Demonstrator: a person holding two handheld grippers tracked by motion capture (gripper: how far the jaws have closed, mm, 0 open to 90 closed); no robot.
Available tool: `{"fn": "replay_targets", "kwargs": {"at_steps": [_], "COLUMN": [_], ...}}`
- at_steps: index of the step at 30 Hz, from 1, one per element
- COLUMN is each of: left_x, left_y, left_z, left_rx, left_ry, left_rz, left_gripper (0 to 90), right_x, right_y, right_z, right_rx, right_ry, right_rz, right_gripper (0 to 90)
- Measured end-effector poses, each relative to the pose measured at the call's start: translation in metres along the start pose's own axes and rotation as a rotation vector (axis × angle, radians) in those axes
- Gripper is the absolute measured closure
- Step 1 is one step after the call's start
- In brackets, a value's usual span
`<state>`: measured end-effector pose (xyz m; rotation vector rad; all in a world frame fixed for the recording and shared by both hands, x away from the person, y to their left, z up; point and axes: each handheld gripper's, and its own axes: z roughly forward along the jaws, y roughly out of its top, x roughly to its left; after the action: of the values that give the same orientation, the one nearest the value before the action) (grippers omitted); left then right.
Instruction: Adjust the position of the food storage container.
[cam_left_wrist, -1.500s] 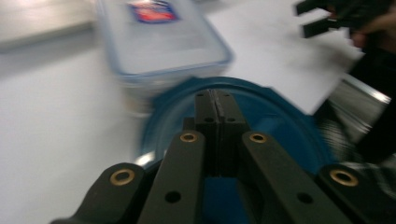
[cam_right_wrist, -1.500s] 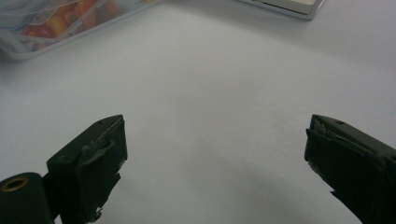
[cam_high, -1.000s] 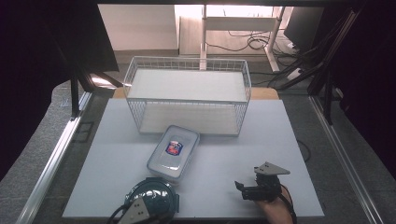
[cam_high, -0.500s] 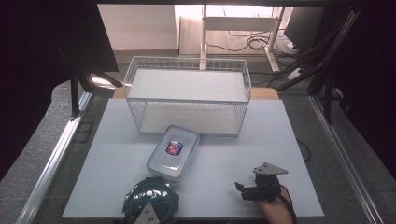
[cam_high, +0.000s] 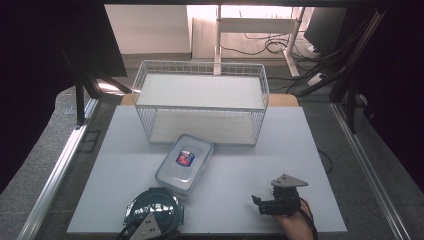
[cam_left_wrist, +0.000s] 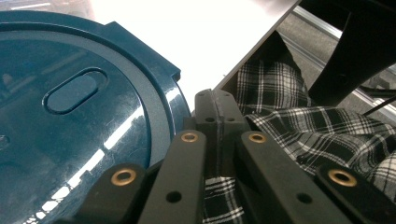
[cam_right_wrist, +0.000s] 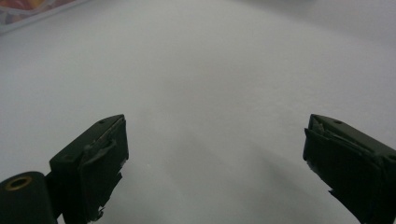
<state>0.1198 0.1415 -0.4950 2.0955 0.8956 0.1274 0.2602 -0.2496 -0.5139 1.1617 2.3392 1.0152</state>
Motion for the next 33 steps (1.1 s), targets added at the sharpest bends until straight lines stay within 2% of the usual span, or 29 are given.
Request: {"fn": "replay_targets", "kwargs": {"at_steps": [9,20,33], "left_x": [0.015,0.028,0.054], "left_y": [-0.011,-0.021,-0.039], "left_z": [-0.016,-0.031,-0.059], "left_rx": [0.003,-0.001,-0.019], "left_ry": [0.010,0.029,0.079], "left_rz": [-0.046,-0.078,-0.162], "left_gripper": [90.0,90.0,90.0], "right_x": [0.000,0.001,0.002], "right_y": [0.000,0.000,0.000], "right_z": [0.000,0.001,0.003], "right_rx": [0.005,0.011,0.022], "right_ry": [-0.004,-0.008,-0.009], "right_rz": [0.001,-0.002,-0.004], "right_gripper": [6.8,6.8,7.0]}}
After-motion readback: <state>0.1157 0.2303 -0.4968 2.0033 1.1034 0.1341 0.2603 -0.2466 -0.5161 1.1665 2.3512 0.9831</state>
